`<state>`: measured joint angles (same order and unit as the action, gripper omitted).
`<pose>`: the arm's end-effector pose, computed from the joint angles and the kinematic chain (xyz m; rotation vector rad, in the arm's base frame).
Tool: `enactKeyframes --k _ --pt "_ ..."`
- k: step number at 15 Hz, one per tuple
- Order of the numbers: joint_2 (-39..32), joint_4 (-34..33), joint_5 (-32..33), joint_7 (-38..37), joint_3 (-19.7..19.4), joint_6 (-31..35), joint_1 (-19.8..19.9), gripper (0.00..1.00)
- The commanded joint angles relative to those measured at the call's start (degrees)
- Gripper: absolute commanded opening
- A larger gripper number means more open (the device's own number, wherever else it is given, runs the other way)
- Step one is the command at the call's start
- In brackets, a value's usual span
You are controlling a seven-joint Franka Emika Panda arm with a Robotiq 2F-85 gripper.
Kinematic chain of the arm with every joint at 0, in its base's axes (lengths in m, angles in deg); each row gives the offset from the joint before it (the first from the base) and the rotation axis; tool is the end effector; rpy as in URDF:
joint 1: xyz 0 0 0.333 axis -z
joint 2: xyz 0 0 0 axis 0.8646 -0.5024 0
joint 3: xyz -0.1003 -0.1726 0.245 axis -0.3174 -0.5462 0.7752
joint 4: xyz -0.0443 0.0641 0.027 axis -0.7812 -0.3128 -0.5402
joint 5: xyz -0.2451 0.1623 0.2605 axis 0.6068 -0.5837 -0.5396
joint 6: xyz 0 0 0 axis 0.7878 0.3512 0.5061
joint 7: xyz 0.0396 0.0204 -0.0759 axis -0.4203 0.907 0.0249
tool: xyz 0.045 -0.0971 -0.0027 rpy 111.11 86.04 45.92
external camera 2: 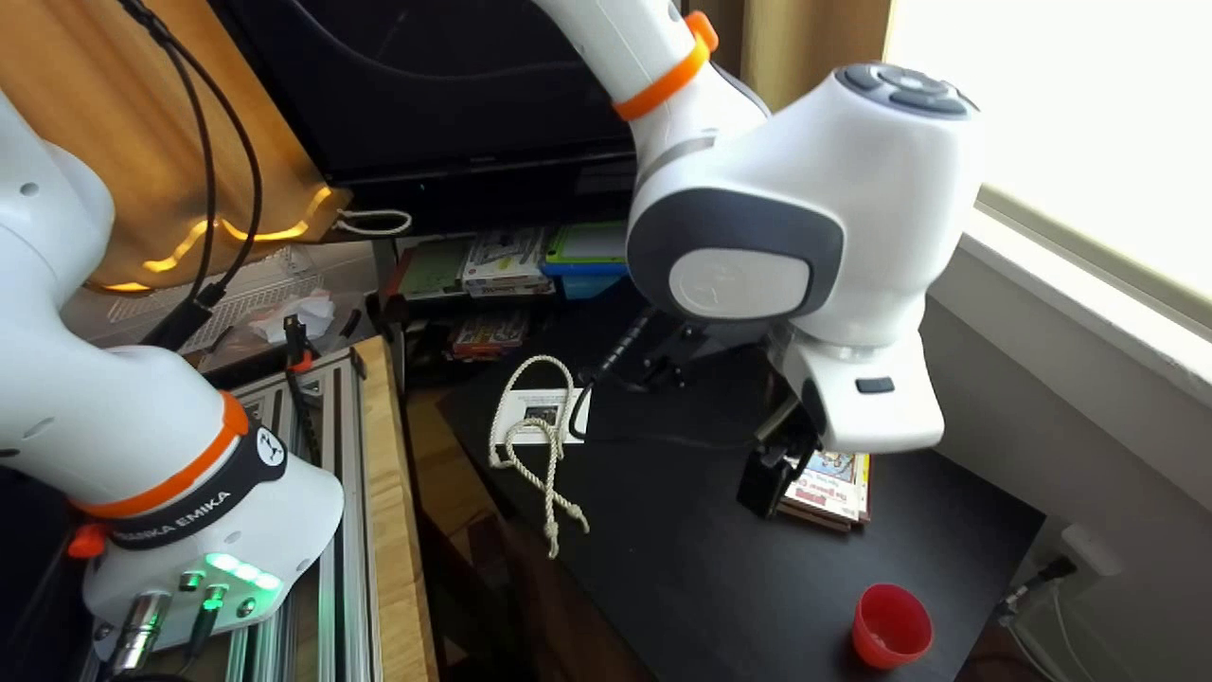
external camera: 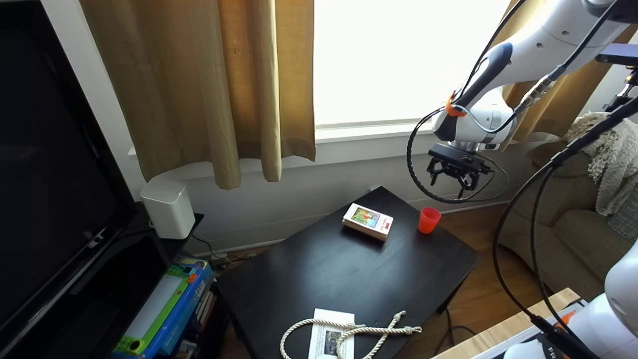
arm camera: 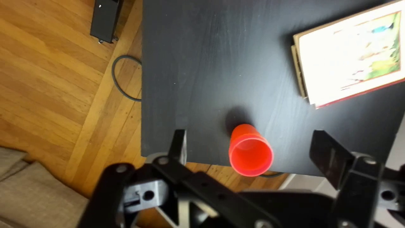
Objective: Pick up the pink cup and put it on the table
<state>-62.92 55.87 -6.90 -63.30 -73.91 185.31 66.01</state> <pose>0.4949 -0.2014 0.1804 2.6205 -1.6819 -0.0814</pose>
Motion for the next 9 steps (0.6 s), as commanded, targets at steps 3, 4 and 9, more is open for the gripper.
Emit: enactKeyframes --k 3,4,9 --pt "-13.04 -6.07 -2.63 -1.66 -1.71 6.37 3.25 1.0" --pt "-14.93 -7.26 -3.17 -0.84 -1.41 7.22 4.08 1.0" --pt "-17.78 -8.83 -3.75 -0.07 -2.28 7.58 4.06 1.0"
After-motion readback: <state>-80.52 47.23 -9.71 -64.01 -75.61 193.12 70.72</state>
